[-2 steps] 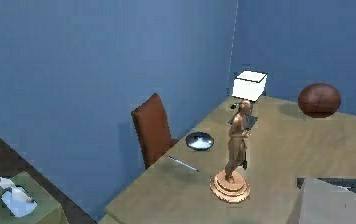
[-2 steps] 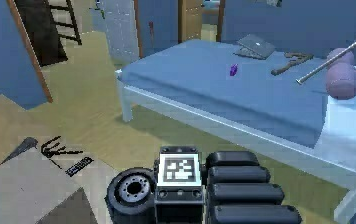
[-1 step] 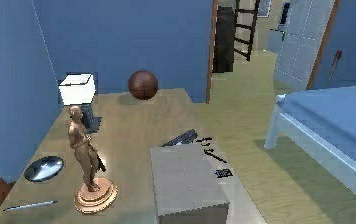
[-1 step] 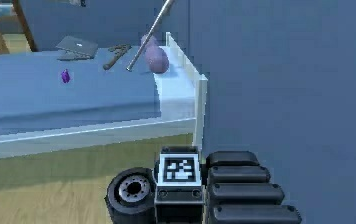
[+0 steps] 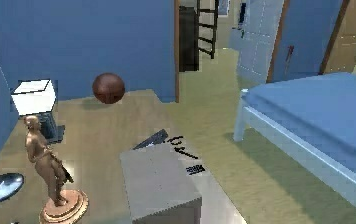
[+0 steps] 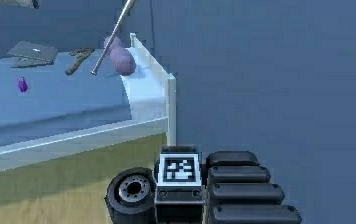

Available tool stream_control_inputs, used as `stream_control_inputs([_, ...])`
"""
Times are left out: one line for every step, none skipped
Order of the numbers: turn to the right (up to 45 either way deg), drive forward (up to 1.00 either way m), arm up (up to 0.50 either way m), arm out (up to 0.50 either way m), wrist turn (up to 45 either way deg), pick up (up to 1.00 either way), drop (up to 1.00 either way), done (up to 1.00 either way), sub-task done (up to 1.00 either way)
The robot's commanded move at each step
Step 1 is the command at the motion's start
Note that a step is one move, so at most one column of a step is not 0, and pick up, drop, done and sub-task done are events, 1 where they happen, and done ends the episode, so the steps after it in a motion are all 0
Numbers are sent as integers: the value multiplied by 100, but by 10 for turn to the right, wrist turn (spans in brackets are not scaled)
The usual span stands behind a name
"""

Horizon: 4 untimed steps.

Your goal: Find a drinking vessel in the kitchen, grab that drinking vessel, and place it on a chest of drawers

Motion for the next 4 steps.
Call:
stream_control_inputs([-450, 0, 0, 0, 0, 0, 0, 0, 0])
stream_control_inputs([-150, 0, 0, 0, 0, 0, 0, 0, 0])
stream_control_inputs([450, 0, 0, 0, 0, 0, 0, 0, 0])
stream_control_inputs([210, 0, 0, 0, 0, 0, 0, 0, 0])
